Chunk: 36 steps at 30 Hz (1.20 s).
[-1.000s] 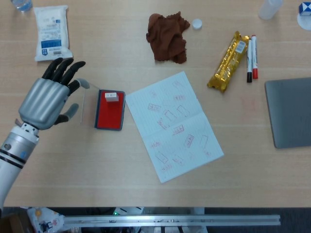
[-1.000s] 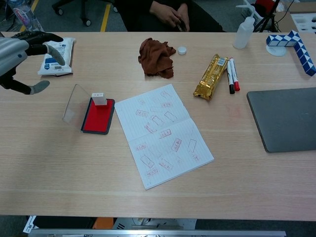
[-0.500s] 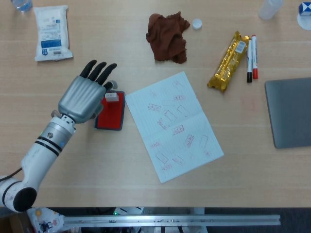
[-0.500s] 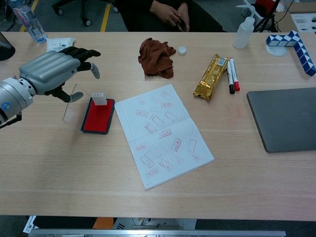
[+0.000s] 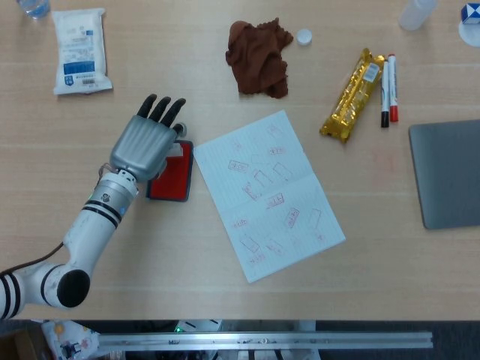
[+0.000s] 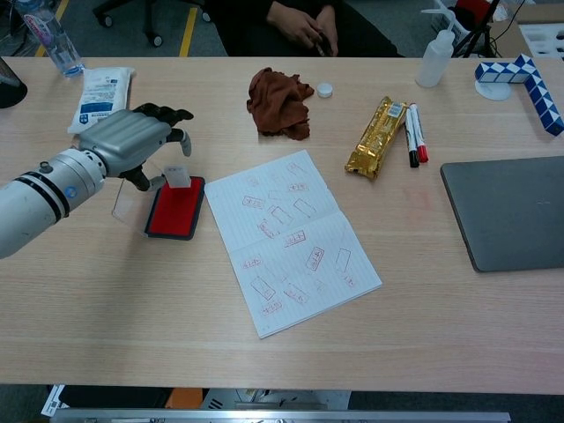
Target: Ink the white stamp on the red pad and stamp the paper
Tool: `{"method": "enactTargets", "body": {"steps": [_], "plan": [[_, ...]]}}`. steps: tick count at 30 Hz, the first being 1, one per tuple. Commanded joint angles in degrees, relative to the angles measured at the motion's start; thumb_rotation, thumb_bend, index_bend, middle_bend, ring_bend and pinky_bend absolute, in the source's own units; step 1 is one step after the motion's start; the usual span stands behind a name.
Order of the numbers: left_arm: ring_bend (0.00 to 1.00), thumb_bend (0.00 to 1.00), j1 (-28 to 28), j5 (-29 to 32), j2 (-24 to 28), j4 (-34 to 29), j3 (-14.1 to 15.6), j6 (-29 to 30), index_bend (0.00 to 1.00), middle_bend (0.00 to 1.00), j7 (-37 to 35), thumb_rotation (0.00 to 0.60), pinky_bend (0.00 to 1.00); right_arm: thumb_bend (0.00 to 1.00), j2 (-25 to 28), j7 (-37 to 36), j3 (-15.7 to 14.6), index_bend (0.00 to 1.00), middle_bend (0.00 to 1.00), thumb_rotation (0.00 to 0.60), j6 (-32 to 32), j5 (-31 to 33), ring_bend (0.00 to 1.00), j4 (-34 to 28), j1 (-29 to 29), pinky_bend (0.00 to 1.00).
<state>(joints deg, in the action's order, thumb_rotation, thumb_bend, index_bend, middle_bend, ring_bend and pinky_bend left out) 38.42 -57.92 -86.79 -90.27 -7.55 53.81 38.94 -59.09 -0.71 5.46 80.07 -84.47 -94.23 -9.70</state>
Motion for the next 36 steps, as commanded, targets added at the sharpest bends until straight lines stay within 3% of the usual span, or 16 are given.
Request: {"method": "enactTargets", "body": {"steps": [1,15,26,36], "plan": [[0.0,0.27,0.69,1.43,-1.07,0.78,0.28,0.29,0.32,0.03,0.7,0.6,0.01,0.22,0.06,-0.12,-0.05,0.4,0.47,0.6,0.06,0.02,0.33,0.1,0.08,0.35],[0.0,0.27,2.87,6.59,-4.94,4.77,0.54,2.08,0.35,0.03,2.47,0.6,0.01,0.22,0.26,-0.81,-0.27,0.4,0.47,0.6,0.48,0.08,0.33,0.52,0.58,0.35],[0.0,0.27,3.16,8.01,-4.53,3.23,2.25,3.2,0.36,0.03,3.49,0.6,0.01,0.22,0.13,-1.18,-0.43,0.4,0.47,0.6,0.51,-0.06,0.33,0.84,0.72,0.35],[0.0,0.27,4.73,9.92,-6.61,4.53,1.34,3.35,0.4,0.03,3.62,0.6,0.01,0.22,0.31,-1.74,-0.47,0.4,0.47,0.6,0.91,0.29,0.33,1.16,1.24,0.35]]}}
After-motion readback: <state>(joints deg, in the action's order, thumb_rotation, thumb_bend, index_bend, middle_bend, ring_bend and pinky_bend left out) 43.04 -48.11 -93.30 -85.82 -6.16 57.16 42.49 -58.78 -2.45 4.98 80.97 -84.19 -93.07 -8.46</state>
